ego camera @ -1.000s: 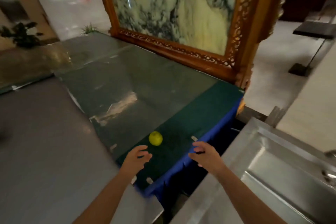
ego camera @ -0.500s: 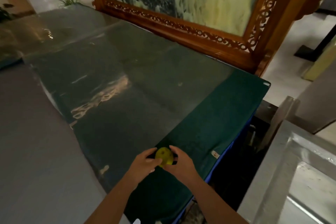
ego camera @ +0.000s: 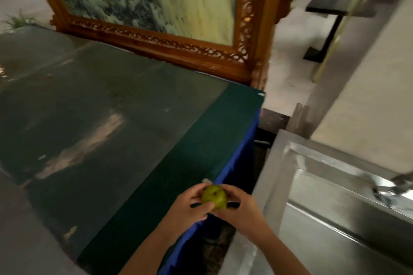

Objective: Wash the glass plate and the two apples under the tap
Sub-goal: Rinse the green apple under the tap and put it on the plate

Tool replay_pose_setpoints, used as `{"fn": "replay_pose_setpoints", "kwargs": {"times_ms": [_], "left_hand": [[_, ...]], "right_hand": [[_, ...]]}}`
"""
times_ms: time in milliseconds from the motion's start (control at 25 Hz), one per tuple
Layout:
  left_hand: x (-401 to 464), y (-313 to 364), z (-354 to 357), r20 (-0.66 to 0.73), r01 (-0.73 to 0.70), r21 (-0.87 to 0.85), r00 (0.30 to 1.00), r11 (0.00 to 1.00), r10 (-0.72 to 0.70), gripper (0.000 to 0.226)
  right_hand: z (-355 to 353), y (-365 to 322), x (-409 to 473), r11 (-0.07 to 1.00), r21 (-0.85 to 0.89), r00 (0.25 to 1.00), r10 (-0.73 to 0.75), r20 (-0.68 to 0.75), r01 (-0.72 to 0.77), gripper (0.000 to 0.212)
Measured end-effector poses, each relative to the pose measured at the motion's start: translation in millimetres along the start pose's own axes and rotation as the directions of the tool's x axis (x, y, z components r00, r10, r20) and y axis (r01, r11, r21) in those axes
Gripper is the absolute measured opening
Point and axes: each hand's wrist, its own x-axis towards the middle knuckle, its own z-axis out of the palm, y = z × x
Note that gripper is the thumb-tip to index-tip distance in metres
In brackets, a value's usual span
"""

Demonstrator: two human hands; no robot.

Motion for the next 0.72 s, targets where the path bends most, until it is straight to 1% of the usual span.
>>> {"fn": "replay_pose_setpoints", "kwargs": {"times_ms": [40,120,200,280,320,360,400,440,520,600,640,720], "left_hand": [[4.8,1.4,34.3,0.062,-0.001,-0.013,0.998,1.000,0.002,0.046],[9.3,-1.7,85.6,0.132,-0.011,-0.033,0.991,0.999,0.015,0.045],[16.0,-9.3,153.5,0.220,0.009,-0.052,0.975,0.999,0.003,0.051],[18.8,-20.6,208.2,0.270,0.010,-0.048,0.963,0.999,0.004,0.055],[20.6,-26.3,234.7,0.285,0.017,-0.055,0.958,0.998,-0.001,0.056],[22.3,-31.9,256.1,0.282,0.035,-0.073,0.959,0.997,-0.013,0.056],[25.4,-38.2,276.1,0.268,0.055,-0.093,0.963,0.994,-0.028,0.056],[29.6,-44.3,289.6,0.243,0.067,-0.113,0.969,0.991,-0.038,0.055],[40.9,-53.3,308.7,0.192,0.076,-0.139,0.980,0.987,-0.049,0.050],[52.3,-58.8,318.2,0.150,0.069,-0.145,0.988,0.987,-0.047,0.046],[56.7,-60.1,320.7,0.133,0.059,-0.147,0.990,0.987,-0.040,0.044],[62.2,-61.6,323.4,0.105,0.026,-0.143,0.994,0.989,-0.011,0.043]], "right_hand": [[-31.8,10.1,-15.1,1.000,0.003,1.000,0.007,-0.030,-0.007,0.056],[-76.1,28.4,-38.6,1.000,0.004,0.997,0.030,-0.067,-0.030,0.056],[-128.4,58.5,-69.5,0.999,-0.001,0.987,0.052,-0.150,-0.053,0.059],[-170.6,89.6,-92.0,0.994,0.052,0.981,0.106,-0.161,-0.099,0.064],[-192.1,107.6,-102.6,0.989,0.075,0.975,0.141,-0.170,-0.130,0.063],[-210.4,123.7,-111.0,0.979,0.129,0.965,0.183,-0.187,-0.160,0.058],[-230.0,140.9,-117.9,0.953,0.237,0.943,0.244,-0.227,-0.190,0.049],[-246.9,154.9,-120.5,0.904,0.379,0.910,0.314,-0.271,-0.200,0.039],[-275.5,175.5,-115.6,0.782,0.601,0.838,0.433,-0.333,-0.166,0.025],[-297.4,185.6,-96.8,0.706,0.690,0.792,0.509,-0.337,-0.160,0.015],[-305.6,186.0,-84.5,0.666,0.729,0.780,0.538,-0.319,-0.161,0.016],[-315.8,182.5,-62.4,0.544,0.825,0.773,0.586,-0.243,-0.153,0.021]]}}
